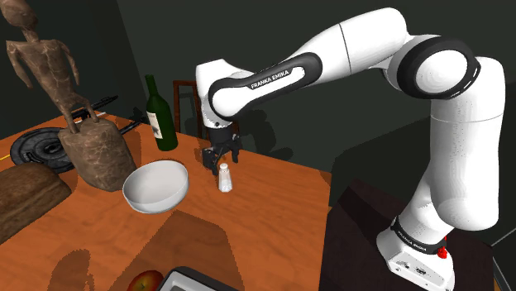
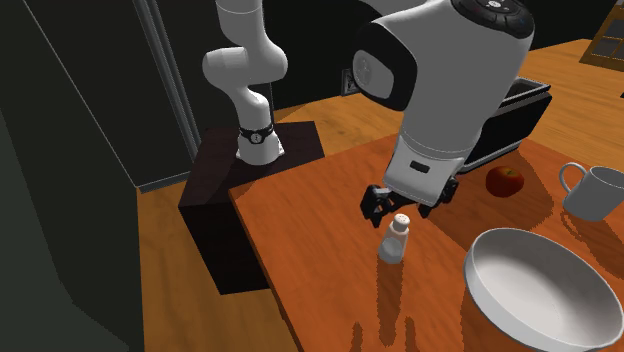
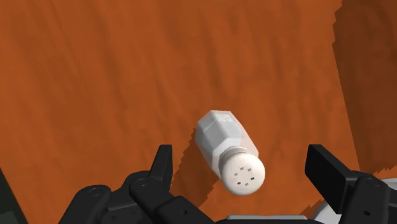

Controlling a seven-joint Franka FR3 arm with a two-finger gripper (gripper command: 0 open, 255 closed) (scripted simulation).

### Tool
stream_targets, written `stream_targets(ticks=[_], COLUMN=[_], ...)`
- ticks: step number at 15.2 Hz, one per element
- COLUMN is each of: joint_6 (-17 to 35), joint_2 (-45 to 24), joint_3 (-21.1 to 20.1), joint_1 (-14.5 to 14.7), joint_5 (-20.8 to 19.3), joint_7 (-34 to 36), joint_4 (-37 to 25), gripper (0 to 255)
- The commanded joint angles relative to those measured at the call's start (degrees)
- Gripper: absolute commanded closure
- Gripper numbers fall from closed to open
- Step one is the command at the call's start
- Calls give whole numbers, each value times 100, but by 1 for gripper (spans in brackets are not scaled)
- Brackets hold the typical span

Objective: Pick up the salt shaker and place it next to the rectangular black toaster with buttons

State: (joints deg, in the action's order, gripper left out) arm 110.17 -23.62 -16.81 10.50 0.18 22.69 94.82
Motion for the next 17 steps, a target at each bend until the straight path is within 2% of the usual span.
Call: stream_targets(ticks=[1, 6, 7, 17], joint_6=[28, 27, 27, -38], joint_2=[-6, -6, -6, 21], joint_3=[2, 2, 2, -2], joint_1=[-3, -3, -3, -5], joint_5=[-2, -2, -2, 5], joint_7=[-5, -5, -5, -3], joint_4=[20, 19, 19, -19], gripper=[0, 0, 255, 255])
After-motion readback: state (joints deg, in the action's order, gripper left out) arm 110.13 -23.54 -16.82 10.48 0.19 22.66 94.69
